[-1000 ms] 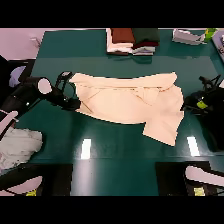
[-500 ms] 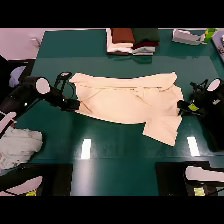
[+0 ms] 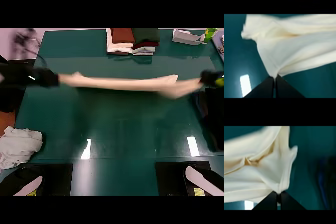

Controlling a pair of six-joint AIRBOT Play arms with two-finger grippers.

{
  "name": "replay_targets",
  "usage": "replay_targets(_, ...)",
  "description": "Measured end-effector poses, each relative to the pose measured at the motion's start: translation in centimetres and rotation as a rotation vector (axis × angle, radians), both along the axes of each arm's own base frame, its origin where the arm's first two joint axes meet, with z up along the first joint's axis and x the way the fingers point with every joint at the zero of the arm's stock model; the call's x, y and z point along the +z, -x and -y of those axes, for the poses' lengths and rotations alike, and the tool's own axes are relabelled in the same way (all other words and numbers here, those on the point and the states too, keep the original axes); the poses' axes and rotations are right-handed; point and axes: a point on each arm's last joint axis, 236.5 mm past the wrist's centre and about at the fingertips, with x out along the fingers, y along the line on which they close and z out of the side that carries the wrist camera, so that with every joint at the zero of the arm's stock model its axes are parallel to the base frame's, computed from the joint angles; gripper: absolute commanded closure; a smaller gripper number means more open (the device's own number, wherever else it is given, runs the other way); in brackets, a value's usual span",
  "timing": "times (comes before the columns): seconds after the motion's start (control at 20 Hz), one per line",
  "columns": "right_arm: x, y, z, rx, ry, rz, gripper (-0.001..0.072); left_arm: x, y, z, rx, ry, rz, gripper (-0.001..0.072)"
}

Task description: Fold the shirts.

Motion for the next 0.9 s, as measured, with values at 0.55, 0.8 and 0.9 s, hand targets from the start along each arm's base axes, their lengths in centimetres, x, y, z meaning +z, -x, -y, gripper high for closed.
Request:
replay_targets(0.55, 33.1, 14.0, -4.0, -0.003, 0.242, 0.843, 0.0697, 32.9, 16.7, -6.3, 0.049, 0.226, 0.859, 0.0684)
replay_targets(0.8, 33.4, 12.9, -4.3, 0.031, 0.227, 0.767, 0.0697, 32.0, 14.5, -7.7, 0.121, 0.150, 0.810, 0.0682)
replay_targets(0.9, 30.3, 9.9, -4.2, 0.056, 0.171, 0.656, 0.0697, 27.9, 10.1, -7.5, 0.154, 0.069, 0.649, 0.0682)
